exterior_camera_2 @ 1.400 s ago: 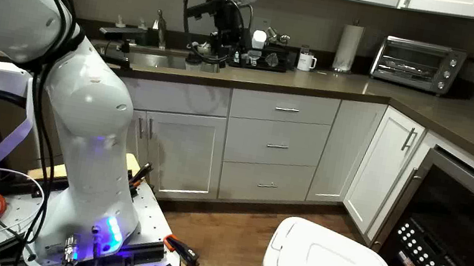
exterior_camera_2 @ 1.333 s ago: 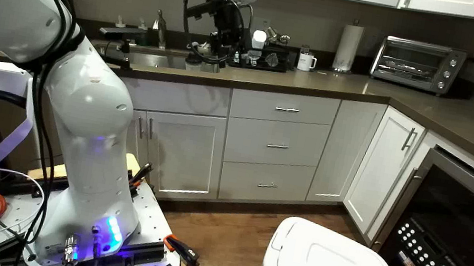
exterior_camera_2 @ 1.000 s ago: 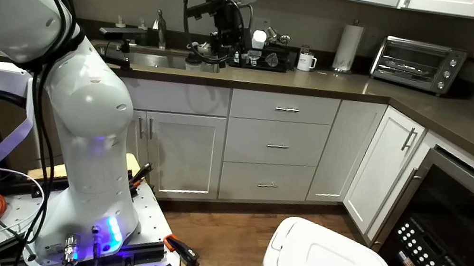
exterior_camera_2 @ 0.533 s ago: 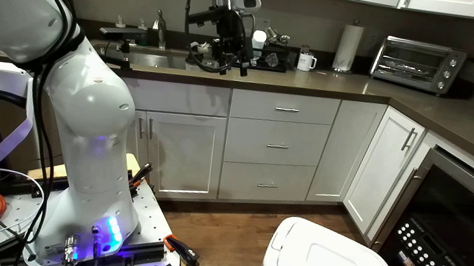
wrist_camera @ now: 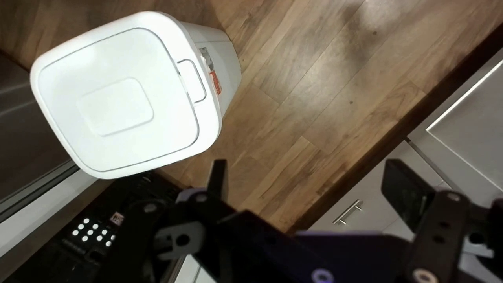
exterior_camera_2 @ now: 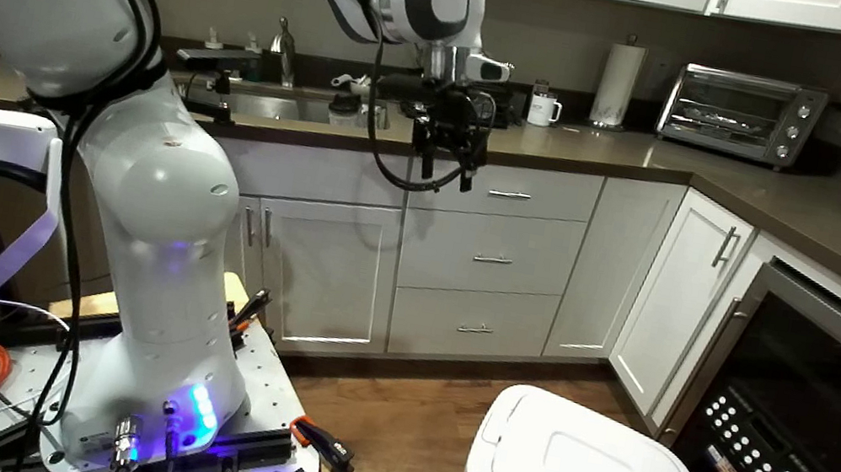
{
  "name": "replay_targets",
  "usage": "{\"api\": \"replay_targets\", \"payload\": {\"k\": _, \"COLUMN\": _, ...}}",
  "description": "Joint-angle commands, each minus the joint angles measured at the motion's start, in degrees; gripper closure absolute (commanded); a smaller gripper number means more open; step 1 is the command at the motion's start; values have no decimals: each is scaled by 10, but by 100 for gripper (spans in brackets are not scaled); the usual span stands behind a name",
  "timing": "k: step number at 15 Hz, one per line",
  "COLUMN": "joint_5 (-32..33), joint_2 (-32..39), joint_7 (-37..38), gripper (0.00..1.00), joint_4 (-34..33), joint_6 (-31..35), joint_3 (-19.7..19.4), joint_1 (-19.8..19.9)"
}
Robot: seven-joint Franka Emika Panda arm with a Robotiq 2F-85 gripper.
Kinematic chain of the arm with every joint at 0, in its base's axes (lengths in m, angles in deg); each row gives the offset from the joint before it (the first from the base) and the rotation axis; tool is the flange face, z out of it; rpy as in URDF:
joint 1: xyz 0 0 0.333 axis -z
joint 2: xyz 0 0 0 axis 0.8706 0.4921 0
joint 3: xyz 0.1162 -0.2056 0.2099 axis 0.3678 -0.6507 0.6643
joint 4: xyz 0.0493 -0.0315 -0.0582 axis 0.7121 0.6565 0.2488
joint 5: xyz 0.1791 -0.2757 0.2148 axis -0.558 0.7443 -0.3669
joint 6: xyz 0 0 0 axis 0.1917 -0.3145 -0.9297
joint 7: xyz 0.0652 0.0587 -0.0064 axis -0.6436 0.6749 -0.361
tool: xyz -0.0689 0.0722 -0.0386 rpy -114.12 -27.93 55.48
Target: Open the lid of the white bin
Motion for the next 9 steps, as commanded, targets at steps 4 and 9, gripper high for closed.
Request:
{"api": "replay_targets", "payload": {"k": 4, "joint_5": 9, "joint_2": 127, "joint_7": -31, "gripper": 0, "joint_4": -22, "joint_6": 84, "joint_3": -42, "joint_1": 36}}
{"api": "replay_targets", "payload": {"k": 9, "joint_5": 35, "joint_2": 230, "joint_7": -2, "gripper": 0, "joint_4": -53, "joint_6": 129, "joint_3": -70, "joint_1": 64}}
